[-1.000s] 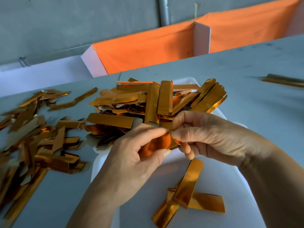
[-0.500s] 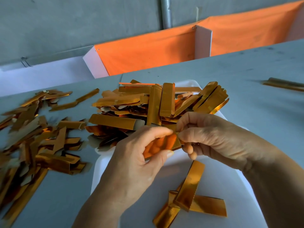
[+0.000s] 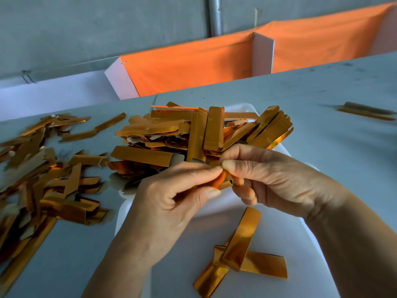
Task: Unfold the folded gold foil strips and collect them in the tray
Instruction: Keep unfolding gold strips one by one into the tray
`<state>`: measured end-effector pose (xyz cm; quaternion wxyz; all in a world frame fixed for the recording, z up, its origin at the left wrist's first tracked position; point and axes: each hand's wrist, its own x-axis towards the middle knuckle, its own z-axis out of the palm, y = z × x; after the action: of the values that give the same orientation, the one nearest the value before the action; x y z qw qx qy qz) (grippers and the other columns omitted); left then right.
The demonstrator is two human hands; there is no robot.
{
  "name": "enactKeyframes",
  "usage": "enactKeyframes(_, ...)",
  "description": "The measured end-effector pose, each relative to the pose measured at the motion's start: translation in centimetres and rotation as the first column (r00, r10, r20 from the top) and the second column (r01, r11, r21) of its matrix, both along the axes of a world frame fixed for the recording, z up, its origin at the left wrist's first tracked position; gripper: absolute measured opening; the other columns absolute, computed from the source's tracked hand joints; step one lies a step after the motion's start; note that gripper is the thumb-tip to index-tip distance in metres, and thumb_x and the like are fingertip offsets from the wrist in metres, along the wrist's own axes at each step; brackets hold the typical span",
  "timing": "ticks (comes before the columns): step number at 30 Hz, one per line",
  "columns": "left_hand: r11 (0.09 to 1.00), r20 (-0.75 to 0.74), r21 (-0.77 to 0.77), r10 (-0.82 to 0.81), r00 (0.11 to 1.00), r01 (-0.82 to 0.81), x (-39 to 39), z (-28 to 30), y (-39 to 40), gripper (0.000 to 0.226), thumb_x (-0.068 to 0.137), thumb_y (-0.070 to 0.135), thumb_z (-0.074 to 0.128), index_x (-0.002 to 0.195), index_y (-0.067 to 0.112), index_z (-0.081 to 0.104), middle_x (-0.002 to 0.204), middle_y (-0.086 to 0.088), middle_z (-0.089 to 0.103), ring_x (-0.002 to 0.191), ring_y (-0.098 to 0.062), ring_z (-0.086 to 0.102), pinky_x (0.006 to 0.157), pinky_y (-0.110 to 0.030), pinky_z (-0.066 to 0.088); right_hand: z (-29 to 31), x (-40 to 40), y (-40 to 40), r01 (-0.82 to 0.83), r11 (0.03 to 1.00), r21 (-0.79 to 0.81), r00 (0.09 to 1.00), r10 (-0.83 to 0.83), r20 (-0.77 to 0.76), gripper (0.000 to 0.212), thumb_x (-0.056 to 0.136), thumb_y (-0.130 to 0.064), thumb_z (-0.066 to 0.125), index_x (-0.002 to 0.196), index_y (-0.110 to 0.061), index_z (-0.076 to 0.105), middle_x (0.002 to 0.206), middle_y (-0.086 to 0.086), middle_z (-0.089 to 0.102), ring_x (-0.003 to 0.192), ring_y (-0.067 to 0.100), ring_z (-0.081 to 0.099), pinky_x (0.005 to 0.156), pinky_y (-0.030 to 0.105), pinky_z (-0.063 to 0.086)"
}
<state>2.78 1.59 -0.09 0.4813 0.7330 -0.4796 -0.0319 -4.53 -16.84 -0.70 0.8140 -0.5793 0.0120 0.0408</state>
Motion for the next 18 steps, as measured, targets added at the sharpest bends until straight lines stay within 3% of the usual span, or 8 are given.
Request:
enactKeyframes(3,1.0,-0.104,-0.018,-0.004,0.995,0.002,0.1,-0.15,0.06,0.032,0.078,0.022,0.066,0.11,0.024,0.067,0.108,0.013,0.069,0.105,-0.006,0.064,0.087,-0.018,0.05,-0.25,0.3,0.47,0.034,0.999,-0.018,0.999,-0.034,0.003,0.02,0.075,-0.026,0.067,0.085,-0.009,0.062,0.06,0.0,0.053,0.045,0.009,0.051,0.044,0.018,0.043)
enactKeyframes(8,0.998,-0.183,-0.055,-0.018,0.983,0.008,0.02,0.07,0.03,0.029,0.078,0.023,0.066,0.105,0.031,0.066,0.106,0.018,0.069,0.103,-0.001,0.063,0.083,-0.011,0.048,-0.28,0.32,0.63,0.004,0.996,0.088,1.0,-0.006,0.026,0.012,0.078,-0.023,0.069,0.08,-0.012,0.064,0.06,0.0,0.055,0.047,0.01,0.054,0.046,0.019,0.046)
enactKeyframes(18,0.998,-0.318,-0.053,-0.033,0.948,0.017,-0.06,-0.24,-0.16,0.026,0.079,0.022,0.069,0.105,0.025,0.067,0.097,0.005,0.073,0.096,-0.013,0.068,0.081,-0.022,0.054,0.23,0.25,0.76,0.062,0.998,-0.025,0.998,-0.062,0.021,0.014,0.077,-0.029,0.065,0.073,-0.015,0.062,0.059,0.002,0.056,0.047,0.011,0.056,0.047,0.018,0.046)
